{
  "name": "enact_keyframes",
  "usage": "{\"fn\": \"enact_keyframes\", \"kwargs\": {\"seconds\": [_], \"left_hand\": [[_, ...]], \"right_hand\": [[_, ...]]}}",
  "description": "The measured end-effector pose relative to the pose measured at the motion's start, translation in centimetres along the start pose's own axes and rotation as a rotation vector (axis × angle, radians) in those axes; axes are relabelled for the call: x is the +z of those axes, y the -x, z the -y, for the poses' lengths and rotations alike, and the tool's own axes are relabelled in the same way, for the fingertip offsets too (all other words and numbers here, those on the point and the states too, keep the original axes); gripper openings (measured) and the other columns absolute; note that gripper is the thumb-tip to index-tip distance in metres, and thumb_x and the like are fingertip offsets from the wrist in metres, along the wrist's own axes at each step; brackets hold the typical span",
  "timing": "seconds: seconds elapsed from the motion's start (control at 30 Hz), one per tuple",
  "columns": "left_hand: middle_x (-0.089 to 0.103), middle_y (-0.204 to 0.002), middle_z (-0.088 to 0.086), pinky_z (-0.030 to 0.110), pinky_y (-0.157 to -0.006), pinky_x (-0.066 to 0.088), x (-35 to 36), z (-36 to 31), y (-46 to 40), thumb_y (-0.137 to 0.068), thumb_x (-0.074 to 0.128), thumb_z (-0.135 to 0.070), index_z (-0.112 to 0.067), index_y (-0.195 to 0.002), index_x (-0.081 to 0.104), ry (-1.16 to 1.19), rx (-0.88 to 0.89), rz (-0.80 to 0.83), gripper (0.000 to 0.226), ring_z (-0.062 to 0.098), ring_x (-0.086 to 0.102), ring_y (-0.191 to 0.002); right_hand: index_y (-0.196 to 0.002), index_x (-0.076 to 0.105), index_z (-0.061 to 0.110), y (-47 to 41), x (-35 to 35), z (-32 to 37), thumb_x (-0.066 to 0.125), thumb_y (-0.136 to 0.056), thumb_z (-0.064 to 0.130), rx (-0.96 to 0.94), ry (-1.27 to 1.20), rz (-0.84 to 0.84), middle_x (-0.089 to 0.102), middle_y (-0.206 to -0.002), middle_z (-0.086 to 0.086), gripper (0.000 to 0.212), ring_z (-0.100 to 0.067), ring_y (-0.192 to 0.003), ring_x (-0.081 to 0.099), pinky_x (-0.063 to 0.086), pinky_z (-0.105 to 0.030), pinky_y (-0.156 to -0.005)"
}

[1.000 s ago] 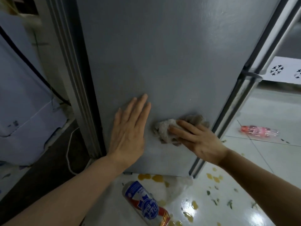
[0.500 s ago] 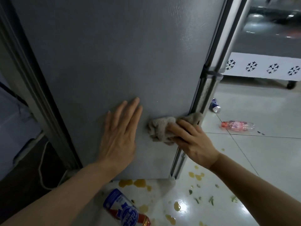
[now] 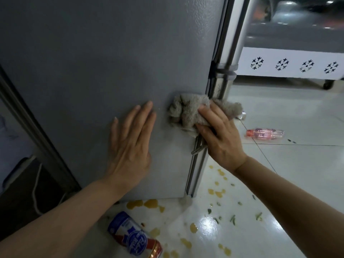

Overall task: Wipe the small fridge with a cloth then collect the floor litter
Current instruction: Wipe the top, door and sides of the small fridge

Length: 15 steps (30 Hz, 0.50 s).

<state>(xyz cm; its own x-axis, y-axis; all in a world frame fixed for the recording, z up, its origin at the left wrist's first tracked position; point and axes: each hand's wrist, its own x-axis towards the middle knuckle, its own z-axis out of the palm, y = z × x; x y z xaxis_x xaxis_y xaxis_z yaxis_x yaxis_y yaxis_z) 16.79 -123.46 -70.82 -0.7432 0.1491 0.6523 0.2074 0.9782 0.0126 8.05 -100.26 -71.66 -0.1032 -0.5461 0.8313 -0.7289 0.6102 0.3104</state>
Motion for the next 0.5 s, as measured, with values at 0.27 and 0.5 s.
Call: {"fn": "enact_keyframes", "kwargs": {"seconds": [0.27, 0.5], "left_hand": [[0.013, -0.156, 0.000, 0.054, -0.111, 0.010, 1.6, -0.3, 2.4, -0.070, 0.055, 0.004, -0.012, -0.146, 0.023, -0.060, 0.071, 0.070, 0.084, 0.020, 0.012, -0.143], [0.017, -0.156, 0.001, 0.054, -0.111, 0.008, 2.4, 0.8, 3.5, -0.075, 0.048, 0.003, -0.011, -0.146, 0.024, -0.087, 0.099, 0.063, 0.076, 0.018, 0.014, -0.143]], "right_hand": [[-0.131, 0.050, 0.010, 6.7, -0.2, 1.8, 0.046, -0.093, 0.015, -0.256, 0.041, 0.427, 0.039, -0.143, -0.008, 0.039, -0.033, -0.135, 0.036, 0.046, -0.047, -0.100], [-0.133, 0.049, 0.006, 3.2, 0.5, 1.5, 0.042, -0.099, 0.010, -0.027, 0.001, 0.157, 0.030, -0.151, -0.009, 0.035, -0.030, -0.142, 0.024, 0.036, -0.042, -0.106]]}}
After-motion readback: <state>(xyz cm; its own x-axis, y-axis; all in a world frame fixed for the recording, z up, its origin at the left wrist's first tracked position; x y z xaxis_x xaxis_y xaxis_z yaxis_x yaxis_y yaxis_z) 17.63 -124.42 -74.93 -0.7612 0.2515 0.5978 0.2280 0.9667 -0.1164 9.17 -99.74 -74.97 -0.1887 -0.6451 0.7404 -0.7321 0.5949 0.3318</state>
